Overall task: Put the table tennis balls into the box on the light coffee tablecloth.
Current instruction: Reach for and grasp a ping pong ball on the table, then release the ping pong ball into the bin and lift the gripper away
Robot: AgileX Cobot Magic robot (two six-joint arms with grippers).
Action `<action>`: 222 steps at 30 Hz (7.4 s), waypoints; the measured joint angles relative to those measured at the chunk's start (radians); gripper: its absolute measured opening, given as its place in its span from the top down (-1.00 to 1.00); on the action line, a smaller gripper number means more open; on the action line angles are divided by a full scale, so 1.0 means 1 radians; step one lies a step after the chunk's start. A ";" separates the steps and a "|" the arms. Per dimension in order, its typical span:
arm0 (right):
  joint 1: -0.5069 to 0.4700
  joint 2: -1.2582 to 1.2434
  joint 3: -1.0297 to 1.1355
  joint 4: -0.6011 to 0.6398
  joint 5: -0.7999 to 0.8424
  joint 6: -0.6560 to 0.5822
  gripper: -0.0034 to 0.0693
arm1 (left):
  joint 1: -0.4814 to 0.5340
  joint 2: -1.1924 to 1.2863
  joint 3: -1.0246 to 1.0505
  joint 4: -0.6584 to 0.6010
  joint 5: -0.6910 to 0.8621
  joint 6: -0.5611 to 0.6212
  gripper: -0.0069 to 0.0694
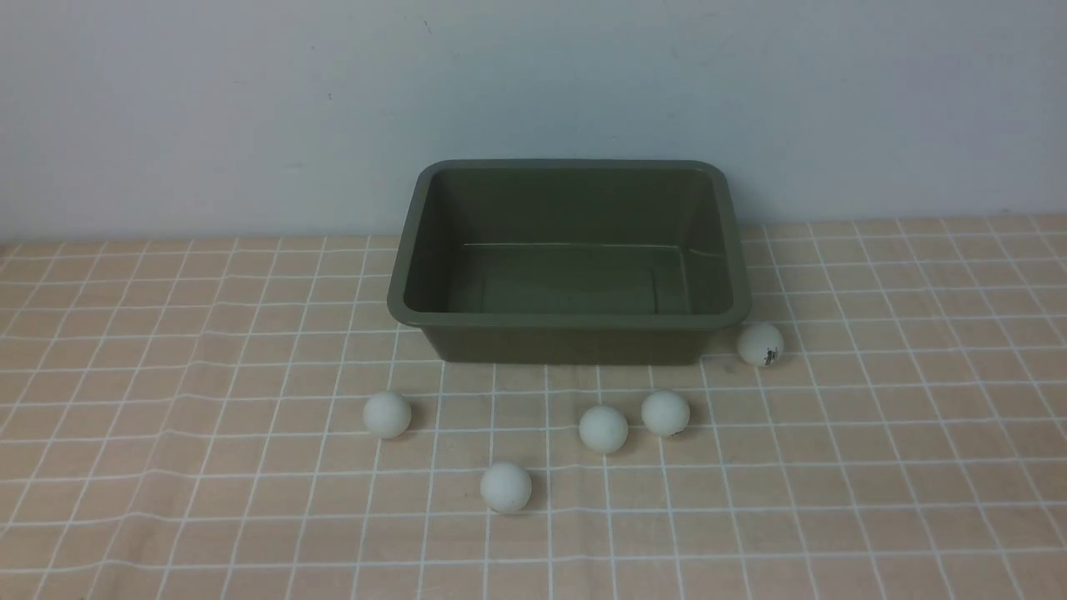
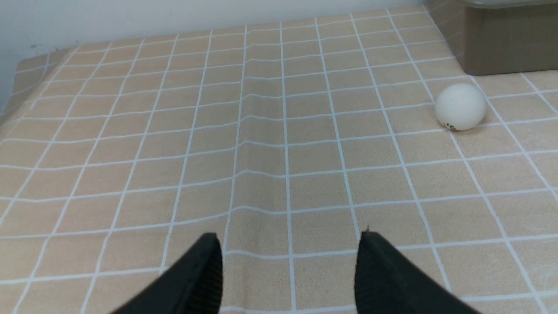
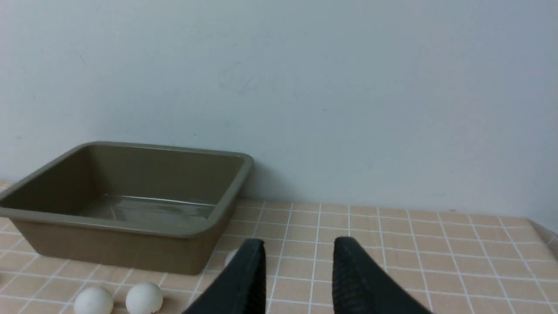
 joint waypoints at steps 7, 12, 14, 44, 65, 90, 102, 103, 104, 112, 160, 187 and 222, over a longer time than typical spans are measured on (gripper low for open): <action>0.000 0.000 -0.029 0.035 0.024 0.002 0.32 | 0.000 0.000 0.000 0.000 0.000 0.000 -0.07; 0.000 0.000 -0.029 0.059 0.026 0.003 0.32 | 0.000 0.000 0.000 0.000 0.000 0.000 -0.07; 0.000 0.000 -0.029 0.061 0.029 0.003 0.32 | 0.000 0.000 0.000 0.000 0.000 0.000 -0.07; 0.000 0.000 -0.029 0.131 0.050 0.003 0.32 | 0.000 0.000 0.007 -0.622 -0.227 -0.102 -0.07; 0.000 0.000 -0.029 0.173 0.100 -0.094 0.32 | 0.000 0.000 -0.007 -0.807 -0.240 0.025 -0.07; 0.000 0.463 -0.143 0.555 0.204 -0.677 0.24 | 0.000 0.504 -0.531 -0.623 0.191 0.510 -0.07; 0.000 1.149 -0.447 0.544 0.180 -0.846 -0.16 | 0.000 0.579 -0.539 -0.622 0.192 0.579 -0.07; 0.000 1.205 -0.459 0.549 0.161 -0.875 -0.16 | 0.000 0.579 -0.539 -0.622 0.192 0.579 -0.07; 0.000 1.256 -0.468 0.565 0.134 -0.916 -0.16 | 0.000 0.580 -0.539 -0.622 0.192 0.580 -0.07; -0.004 1.563 -0.484 0.876 -0.083 -1.414 -0.16 | 0.000 0.581 -0.539 -0.622 0.192 0.622 -0.07; -0.125 2.007 -0.837 1.002 0.136 -1.660 -0.24 | 0.000 0.581 -0.539 -0.622 0.244 0.629 -0.07; -0.125 2.180 -0.962 1.074 0.211 -1.661 -0.10 | 0.000 0.581 -0.539 -0.622 0.246 0.629 -0.07; 0.032 2.118 -1.293 0.845 0.276 -1.121 -0.47 | 0.000 0.581 -0.539 -0.622 0.246 0.629 -0.07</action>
